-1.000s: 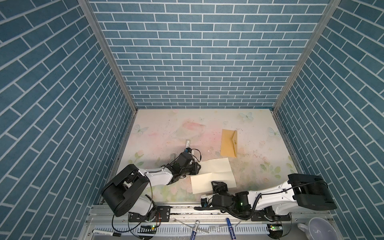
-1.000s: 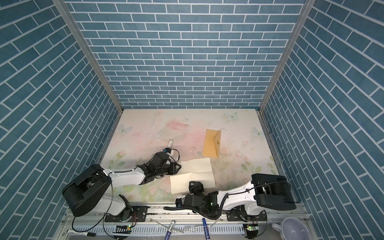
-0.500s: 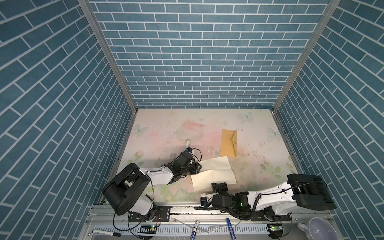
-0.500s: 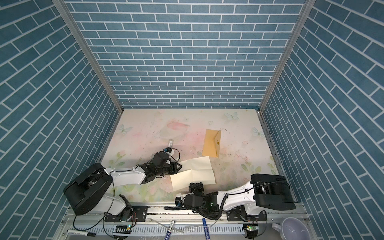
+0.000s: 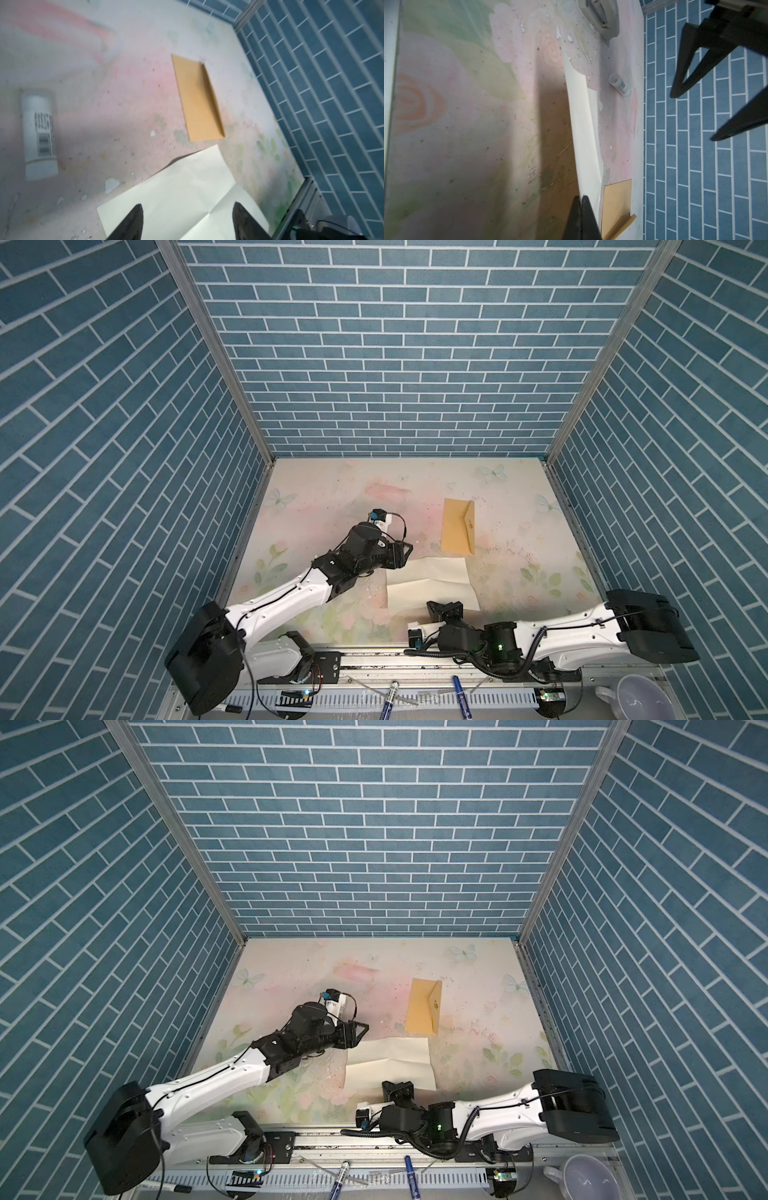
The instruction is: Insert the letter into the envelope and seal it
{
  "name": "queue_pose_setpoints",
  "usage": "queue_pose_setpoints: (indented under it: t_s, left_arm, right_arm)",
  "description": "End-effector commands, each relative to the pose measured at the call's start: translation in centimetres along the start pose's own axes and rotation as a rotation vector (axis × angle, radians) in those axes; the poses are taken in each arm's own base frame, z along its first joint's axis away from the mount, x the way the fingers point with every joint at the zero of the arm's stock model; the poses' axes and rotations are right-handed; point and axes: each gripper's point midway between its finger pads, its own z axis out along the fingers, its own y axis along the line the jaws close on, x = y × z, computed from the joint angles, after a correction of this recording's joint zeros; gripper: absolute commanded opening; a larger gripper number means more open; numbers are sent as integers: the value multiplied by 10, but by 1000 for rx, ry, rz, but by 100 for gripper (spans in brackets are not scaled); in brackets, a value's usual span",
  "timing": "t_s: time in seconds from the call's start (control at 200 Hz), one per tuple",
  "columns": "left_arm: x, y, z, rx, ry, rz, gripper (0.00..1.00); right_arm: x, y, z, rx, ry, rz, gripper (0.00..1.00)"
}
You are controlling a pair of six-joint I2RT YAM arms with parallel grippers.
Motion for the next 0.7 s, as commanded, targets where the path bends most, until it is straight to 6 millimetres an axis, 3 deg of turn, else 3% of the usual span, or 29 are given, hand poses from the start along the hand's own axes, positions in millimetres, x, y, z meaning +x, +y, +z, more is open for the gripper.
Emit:
queue_pose_setpoints:
  t_s: [0.0, 0.16, 0.315, 0.52, 0.695]
  left_arm:
    - [-31, -1, -27, -62, -65, 149, 80]
    - [-71, -14, -59, -63, -169, 290, 88]
    - [-91, -38, -79, -10, -229, 437, 90]
    - [-86, -64, -86, 114, -210, 589, 91]
    - [-71, -67, -84, 170, -197, 679, 91]
  right_arm:
    - [-2, -26, -8, 40, -75, 120, 0]
    - [2, -84, -19, 105, -191, 340, 0]
    - [8, -139, -28, 183, -299, 518, 0]
    - [15, -166, -19, 120, -328, 645, 0]
    - [32, -185, -9, 96, -307, 713, 0]
